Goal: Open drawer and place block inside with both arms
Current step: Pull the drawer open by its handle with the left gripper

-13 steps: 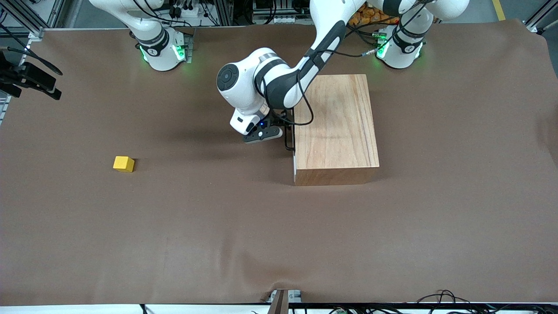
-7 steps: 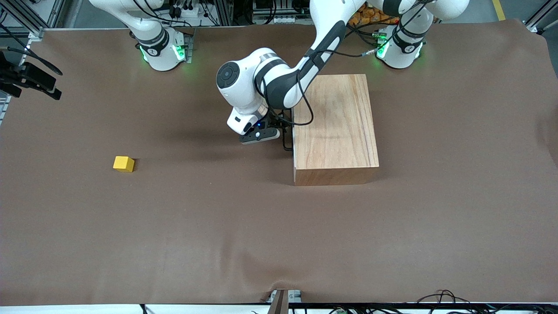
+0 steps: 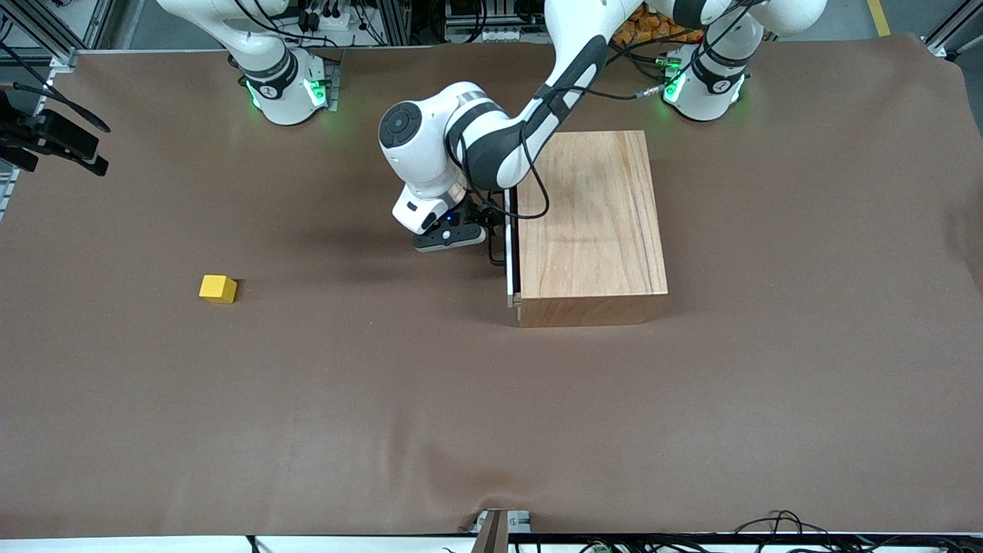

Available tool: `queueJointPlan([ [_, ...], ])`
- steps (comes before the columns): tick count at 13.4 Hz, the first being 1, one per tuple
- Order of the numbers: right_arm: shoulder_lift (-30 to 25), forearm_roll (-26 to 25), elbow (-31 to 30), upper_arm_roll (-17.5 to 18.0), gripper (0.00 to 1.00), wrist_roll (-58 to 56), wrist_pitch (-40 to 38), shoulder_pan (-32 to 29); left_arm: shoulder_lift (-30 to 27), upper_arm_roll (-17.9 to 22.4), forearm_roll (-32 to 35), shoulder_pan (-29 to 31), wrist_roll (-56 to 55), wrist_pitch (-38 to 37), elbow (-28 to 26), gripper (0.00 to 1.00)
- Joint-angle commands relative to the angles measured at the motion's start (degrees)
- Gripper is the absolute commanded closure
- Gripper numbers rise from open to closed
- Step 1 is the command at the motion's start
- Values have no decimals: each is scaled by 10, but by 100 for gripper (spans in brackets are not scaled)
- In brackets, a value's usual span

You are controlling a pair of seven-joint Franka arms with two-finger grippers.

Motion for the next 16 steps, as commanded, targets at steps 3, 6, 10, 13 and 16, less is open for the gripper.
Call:
queueJointPlan([
  [3, -11, 1, -12, 5, 0, -5, 2, -10, 6, -20, 3, -3, 0, 44, 14, 0],
  [6, -11, 1, -12, 5, 0, -5, 3, -10, 9, -23, 2, -4, -2, 87, 14, 0],
  [10, -11, 2, -12, 5, 0, -5, 3, -11, 12, -25, 0, -4, -2, 116, 14, 0],
  [13, -11, 2, -12, 5, 0, -5, 3, -11, 17, -30, -2, -11, -14, 129, 14, 0],
  [16, -11, 2, -12, 5, 0, -5, 3, -11, 25, -30, -2, -13, -20, 152, 14, 0],
])
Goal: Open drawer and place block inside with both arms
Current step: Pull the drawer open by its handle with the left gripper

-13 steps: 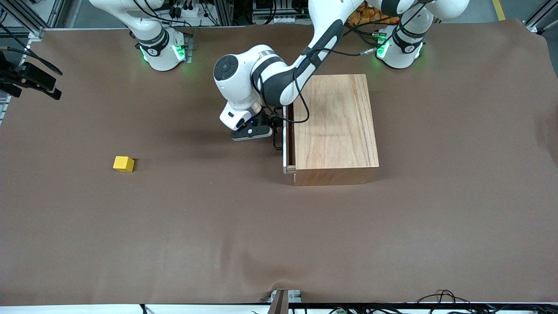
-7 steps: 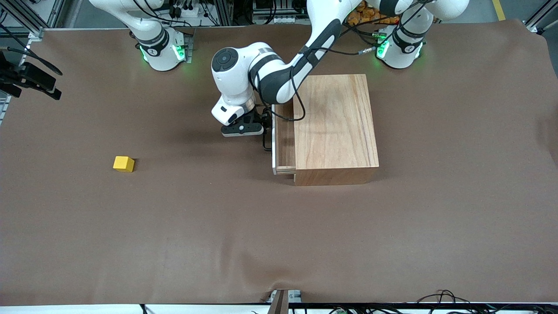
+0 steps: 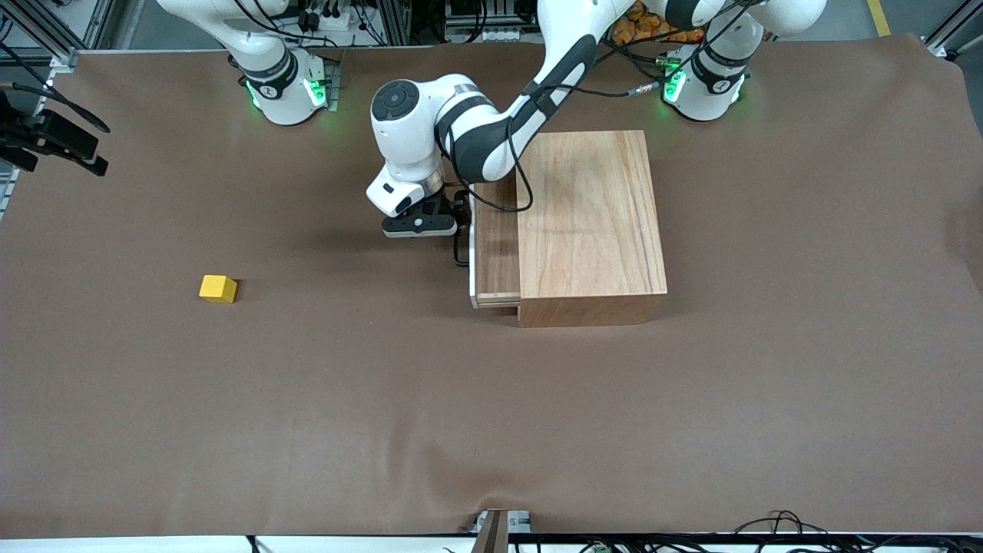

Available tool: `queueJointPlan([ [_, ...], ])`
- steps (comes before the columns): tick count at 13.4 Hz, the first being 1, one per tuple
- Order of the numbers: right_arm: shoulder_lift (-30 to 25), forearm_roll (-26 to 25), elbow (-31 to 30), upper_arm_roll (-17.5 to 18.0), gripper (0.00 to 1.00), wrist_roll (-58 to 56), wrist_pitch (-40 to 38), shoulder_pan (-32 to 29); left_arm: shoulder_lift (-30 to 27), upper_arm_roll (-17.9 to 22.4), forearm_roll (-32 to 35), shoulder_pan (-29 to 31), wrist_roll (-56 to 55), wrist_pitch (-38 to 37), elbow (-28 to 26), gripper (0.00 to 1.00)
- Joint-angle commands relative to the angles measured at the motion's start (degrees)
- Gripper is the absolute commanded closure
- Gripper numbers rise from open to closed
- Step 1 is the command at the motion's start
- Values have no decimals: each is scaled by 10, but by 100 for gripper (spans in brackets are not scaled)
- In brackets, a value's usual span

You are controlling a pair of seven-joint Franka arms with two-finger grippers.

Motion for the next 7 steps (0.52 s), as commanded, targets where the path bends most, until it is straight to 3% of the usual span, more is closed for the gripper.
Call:
queueJointPlan([
  [1, -11, 1, -12, 6, 0, -5, 3, -11, 19, -3, -2, -10, -16, 45, 15, 0],
  [7, -11, 1, -12, 5, 0, -5, 3, -11, 20, -12, -2, -11, -31, 59, 21, 0],
])
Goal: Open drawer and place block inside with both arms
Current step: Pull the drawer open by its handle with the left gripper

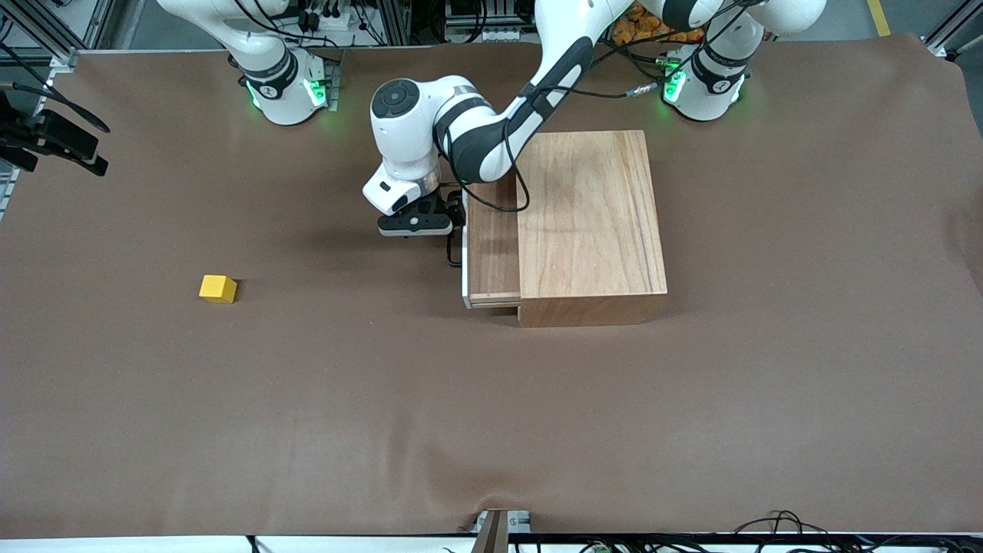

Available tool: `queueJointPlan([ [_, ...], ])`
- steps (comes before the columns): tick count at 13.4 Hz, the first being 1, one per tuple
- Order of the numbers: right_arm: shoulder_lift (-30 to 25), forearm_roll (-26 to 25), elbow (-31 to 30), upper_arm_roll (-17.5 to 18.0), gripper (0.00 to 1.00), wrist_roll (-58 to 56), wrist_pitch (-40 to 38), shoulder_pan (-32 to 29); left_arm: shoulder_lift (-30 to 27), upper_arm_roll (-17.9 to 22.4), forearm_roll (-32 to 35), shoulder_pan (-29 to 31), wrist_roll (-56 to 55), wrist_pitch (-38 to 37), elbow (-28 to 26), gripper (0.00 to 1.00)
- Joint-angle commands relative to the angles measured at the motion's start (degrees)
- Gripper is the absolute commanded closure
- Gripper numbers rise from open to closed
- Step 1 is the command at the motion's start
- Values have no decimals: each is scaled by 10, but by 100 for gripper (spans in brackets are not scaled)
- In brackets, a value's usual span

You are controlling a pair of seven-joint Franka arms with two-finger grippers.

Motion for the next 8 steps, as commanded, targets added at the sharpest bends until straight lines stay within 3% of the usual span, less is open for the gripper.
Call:
queueJointPlan([
  [1, -11, 1, -12, 5, 0, -5, 3, -11, 15, -8, -3, -6, -18, 23, 26, 0],
  [8, -9, 1, -12, 5, 0, -4, 1, -10, 20, -7, -3, -12, -36, 88, 32, 0],
])
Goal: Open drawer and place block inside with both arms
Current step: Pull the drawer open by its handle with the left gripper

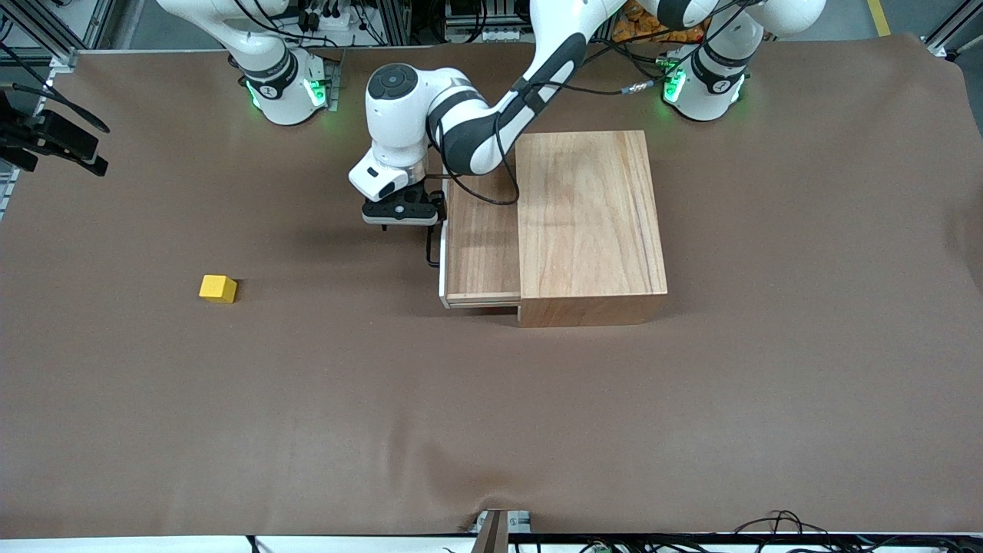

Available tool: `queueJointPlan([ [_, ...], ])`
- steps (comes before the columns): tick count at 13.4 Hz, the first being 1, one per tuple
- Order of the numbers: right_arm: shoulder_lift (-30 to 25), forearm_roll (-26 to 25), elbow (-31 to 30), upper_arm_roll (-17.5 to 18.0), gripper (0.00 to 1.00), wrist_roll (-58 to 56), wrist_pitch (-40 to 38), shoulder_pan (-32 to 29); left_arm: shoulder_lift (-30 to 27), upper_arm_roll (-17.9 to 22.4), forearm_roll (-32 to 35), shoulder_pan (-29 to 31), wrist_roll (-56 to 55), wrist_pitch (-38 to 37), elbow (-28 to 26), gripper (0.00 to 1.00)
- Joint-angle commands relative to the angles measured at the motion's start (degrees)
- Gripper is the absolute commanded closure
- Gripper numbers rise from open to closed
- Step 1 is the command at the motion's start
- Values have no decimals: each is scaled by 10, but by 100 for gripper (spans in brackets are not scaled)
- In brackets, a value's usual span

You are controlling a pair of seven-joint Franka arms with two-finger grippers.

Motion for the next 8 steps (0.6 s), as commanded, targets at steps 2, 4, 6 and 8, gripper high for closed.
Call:
queueJointPlan([
  [2, -8, 1, -11, 5, 0, -4, 2, -10, 6, 4, -2, -3, -14, 8, 25, 0],
  [4, -1, 0, -11, 5, 0, -2, 1, -9, -14, 7, -2, -2, -16, -30, 23, 0],
  [6, 20, -8, -10, 5, 0, -6, 1, -12, -57, 12, 1, 1, -16, -94, 22, 0],
  [8, 44, -9, -14, 4, 0, -7, 1, -16, -108, 12, 1, 9, -18, -139, 15, 0],
])
